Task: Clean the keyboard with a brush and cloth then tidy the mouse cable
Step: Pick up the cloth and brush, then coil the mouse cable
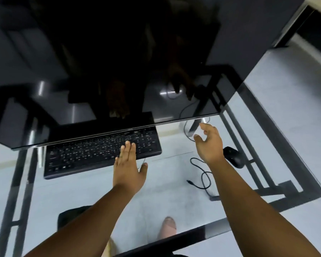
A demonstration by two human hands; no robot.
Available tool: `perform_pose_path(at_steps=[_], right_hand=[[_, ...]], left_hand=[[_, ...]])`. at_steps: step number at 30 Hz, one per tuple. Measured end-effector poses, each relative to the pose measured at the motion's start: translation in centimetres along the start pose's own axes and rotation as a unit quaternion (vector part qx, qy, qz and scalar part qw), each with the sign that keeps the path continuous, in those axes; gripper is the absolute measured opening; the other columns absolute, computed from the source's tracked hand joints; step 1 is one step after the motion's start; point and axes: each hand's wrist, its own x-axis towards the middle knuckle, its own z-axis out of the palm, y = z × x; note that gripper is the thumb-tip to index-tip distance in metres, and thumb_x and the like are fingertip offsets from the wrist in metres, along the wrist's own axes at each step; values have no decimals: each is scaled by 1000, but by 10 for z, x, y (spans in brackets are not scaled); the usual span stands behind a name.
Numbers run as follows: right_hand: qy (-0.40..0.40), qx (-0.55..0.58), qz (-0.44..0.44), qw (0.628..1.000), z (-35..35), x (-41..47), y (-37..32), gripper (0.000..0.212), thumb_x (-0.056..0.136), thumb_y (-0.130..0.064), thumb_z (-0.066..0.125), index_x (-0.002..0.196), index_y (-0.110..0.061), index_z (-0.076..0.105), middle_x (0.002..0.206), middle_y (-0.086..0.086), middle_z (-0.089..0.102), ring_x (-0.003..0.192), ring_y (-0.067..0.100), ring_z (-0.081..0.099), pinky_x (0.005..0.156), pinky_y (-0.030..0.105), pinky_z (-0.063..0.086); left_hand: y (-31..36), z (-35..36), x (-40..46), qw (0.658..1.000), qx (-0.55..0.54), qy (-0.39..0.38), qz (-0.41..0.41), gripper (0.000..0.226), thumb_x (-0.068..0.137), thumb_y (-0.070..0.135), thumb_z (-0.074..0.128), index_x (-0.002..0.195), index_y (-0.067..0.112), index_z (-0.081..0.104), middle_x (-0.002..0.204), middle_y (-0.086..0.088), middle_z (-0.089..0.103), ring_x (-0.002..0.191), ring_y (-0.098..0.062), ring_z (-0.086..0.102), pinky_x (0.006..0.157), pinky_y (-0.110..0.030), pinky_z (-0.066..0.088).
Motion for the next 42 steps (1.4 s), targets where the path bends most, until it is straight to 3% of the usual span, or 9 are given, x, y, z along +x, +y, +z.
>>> perform_pose_path(at_steps=[3, 6, 10, 17, 20, 24, 29, 35, 42], right_hand=[[-2, -49, 27, 998, -38, 14, 33, 44, 87, -15, 65, 129, -22, 53, 132, -2, 50, 121, 18, 51, 99, 29, 42], [-39, -135, 70, 988, -66, 19, 64, 62, 80, -24, 70, 136, -29, 46, 138, -4, 46, 122, 24, 52, 103, 48, 44], [-78, -234, 101, 964, -90, 18, 92, 71, 77, -27, 71, 141, -31, 40, 146, -3, 40, 134, 25, 38, 107, 55, 36], [-44, -186, 81, 978, -95, 13, 123, 58, 75, -11, 67, 131, -17, 55, 126, 7, 54, 115, 30, 51, 95, 42, 48], [-31, -116, 71, 990, -81, 18, 112, 54, 76, -15, 75, 127, -15, 57, 117, 3, 58, 108, 23, 56, 87, 28, 43], [-33, -53, 63, 996, -51, 30, 88, 50, 74, -26, 80, 119, -20, 61, 112, -2, 61, 99, 17, 60, 83, 25, 45], [-33, -52, 53, 997, -11, 52, 60, 46, 70, -40, 79, 110, -25, 63, 105, -6, 64, 92, 17, 62, 83, 32, 54], [-14, -69, 54, 996, 16, 58, 44, 42, 73, -35, 81, 106, -19, 62, 100, -3, 61, 89, 18, 57, 74, 25, 42], [-22, -99, 57, 993, 26, 60, 47, 58, 72, -46, 79, 119, -19, 58, 116, 1, 60, 107, 24, 57, 90, 37, 50]], left_hand=[[34, 21, 10, 999, 37, -19, 14, 79, 96, 46, 43, 155, 17, -1, 162, 2, -11, 149, -17, -11, 121, -37, 3], [55, 35, 18, 996, 79, -35, 15, 79, 97, 49, 35, 153, 16, -9, 161, 1, -18, 148, -17, -16, 121, -38, -1], [70, 49, 25, 992, 124, -18, 7, 79, 97, 52, 30, 152, 14, -13, 160, -1, -22, 147, -18, -20, 120, -40, -4], [72, 57, 37, 991, 130, -22, -28, 81, 97, 52, 30, 152, 14, -14, 159, -2, -24, 146, -19, -21, 120, -42, -4], [69, 55, 39, 990, 132, -30, -35, 82, 97, 52, 32, 151, 14, -16, 158, -1, -26, 146, -18, -22, 120, -41, -4], [59, 49, 43, 989, 139, -28, -45, 85, 95, 54, 34, 152, 14, -15, 158, -1, -26, 146, -18, -21, 120, -41, -3], [49, 43, 47, 987, 149, -30, -48, 90, 93, 60, 37, 151, 15, -16, 158, 0, -25, 146, -18, -21, 118, -40, -5], [39, 40, 45, 987, 154, -33, -37, 90, 93, 58, 37, 152, 16, -15, 158, 1, -25, 146, -16, -20, 120, -40, -4], [34, 37, 45, 986, 156, -49, -28, 89, 94, 56, 38, 151, 17, -17, 157, 1, -27, 146, -17, -21, 120, -39, -5]])
